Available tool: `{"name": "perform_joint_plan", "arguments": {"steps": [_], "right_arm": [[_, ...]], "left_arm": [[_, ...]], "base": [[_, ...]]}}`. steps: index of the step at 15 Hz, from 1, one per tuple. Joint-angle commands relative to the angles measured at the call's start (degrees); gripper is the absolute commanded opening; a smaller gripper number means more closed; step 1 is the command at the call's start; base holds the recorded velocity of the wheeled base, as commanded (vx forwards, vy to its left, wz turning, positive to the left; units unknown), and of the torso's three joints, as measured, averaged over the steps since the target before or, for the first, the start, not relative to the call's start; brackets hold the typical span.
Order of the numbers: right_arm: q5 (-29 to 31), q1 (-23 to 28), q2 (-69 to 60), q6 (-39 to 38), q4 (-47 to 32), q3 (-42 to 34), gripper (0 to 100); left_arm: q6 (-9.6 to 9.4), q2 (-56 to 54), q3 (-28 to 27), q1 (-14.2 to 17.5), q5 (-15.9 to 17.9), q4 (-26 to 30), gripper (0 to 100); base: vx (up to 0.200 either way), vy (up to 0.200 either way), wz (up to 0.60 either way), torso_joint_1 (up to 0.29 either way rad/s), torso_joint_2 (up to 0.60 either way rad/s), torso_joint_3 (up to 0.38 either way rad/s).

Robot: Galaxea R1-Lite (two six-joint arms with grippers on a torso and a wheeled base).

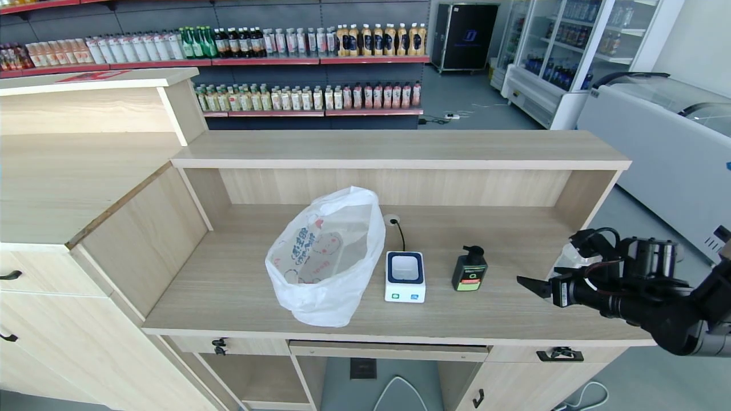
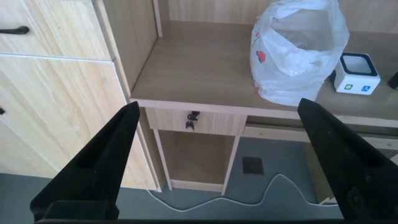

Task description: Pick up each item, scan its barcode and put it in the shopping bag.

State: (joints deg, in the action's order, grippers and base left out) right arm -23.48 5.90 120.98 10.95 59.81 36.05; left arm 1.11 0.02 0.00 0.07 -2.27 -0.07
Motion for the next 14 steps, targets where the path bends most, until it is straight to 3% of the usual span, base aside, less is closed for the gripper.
{"name": "perform_joint_plan", "arguments": {"steps": [1, 14], "right_arm": [[-1.0, -1.3, 3.8, 0.0, 0.0, 4.4, 100], [-10.7, -3.5, 15.1, 4.9, 3.3, 13.4, 100]], "left_arm": [[0.03, 0.0, 0.0, 0.0, 0.0, 0.0, 100], [0.03, 0.0, 0.0, 0.0, 0.0, 0.0, 100]], "base": [[0.0, 0.0, 0.0, 0.0, 0.0, 0.0], [0.0, 0.0, 0.0, 0.0, 0.0, 0.0]]}}
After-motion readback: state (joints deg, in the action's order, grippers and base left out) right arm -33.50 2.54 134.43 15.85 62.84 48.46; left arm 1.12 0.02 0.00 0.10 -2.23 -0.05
